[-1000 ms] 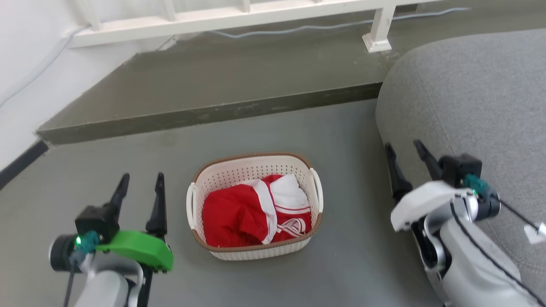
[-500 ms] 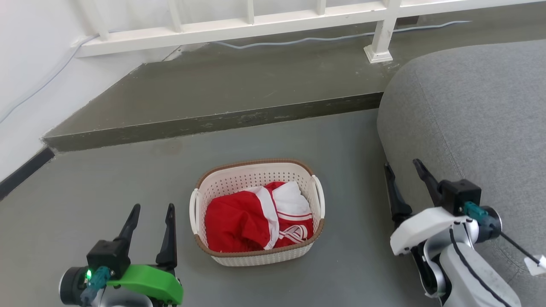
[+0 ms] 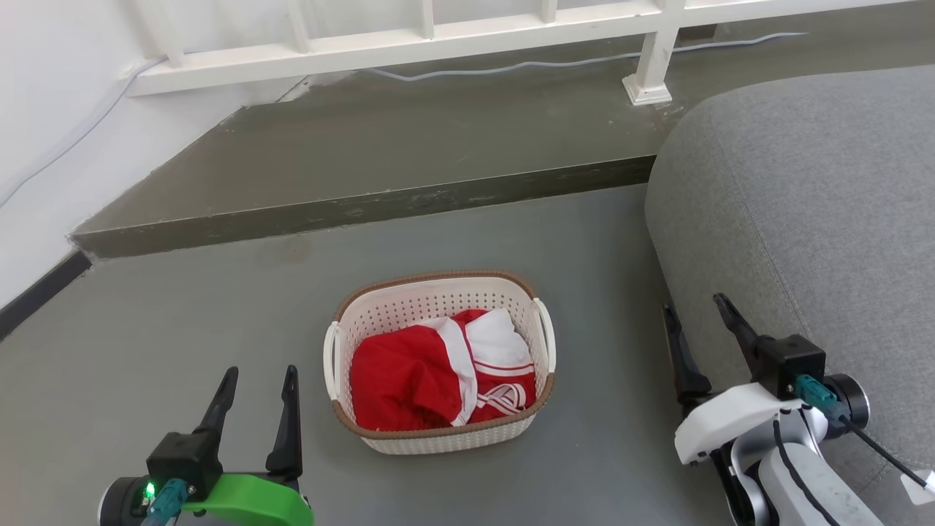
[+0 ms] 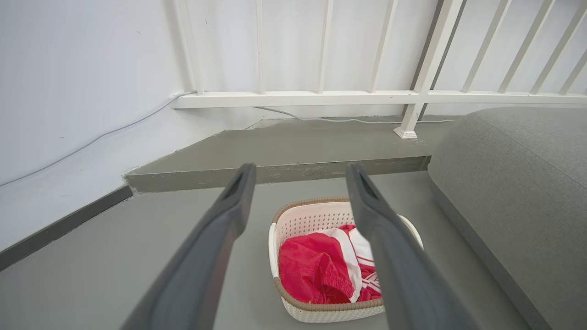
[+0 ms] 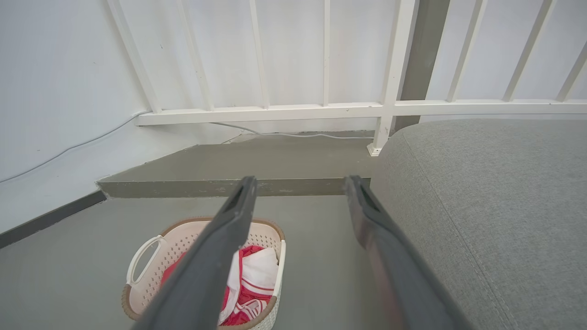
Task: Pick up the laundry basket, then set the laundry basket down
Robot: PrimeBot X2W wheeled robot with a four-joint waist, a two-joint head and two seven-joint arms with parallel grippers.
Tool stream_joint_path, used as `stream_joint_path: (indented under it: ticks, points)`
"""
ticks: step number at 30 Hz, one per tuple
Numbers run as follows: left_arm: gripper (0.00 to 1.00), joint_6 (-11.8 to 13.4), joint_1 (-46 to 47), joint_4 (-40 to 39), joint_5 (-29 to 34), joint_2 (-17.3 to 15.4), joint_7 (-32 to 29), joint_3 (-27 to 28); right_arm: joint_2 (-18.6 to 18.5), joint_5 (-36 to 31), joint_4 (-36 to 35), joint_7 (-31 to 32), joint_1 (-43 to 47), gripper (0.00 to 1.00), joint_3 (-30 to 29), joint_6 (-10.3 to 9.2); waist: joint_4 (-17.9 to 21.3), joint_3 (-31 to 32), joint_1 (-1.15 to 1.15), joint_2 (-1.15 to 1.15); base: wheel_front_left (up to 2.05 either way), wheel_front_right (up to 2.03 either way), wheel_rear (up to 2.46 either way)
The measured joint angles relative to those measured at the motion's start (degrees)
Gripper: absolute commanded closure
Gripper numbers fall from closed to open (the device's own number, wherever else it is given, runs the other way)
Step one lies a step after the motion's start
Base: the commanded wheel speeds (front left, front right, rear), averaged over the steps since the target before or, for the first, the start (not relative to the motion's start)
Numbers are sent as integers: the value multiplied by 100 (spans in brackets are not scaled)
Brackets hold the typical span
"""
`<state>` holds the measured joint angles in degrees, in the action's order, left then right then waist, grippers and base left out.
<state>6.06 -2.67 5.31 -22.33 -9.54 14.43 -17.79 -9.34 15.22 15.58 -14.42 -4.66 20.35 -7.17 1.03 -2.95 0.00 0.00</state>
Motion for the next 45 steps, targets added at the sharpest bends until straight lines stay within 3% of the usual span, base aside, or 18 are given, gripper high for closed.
stream_joint_path:
  ticks: [34, 35, 45]
  points:
    - [0, 1, -215, -204, 51, 31, 0, -1, 224, -311, -469, 43, 416, 0, -211, 0, -5, -69, 0, 0, 0, 0, 0]
    - [100, 1, -218, -207, 51, 31, 0, -10, 227, -312, -480, 55, 417, 100, -213, 0, -6, -68, 0, 0, 0, 0, 0]
    - [100, -10, -275, 34, -124, 143, -26, -91, 299, -142, -267, 69, 649, 100, -163, 60, -8, -62, 0, 0, 0, 0, 0]
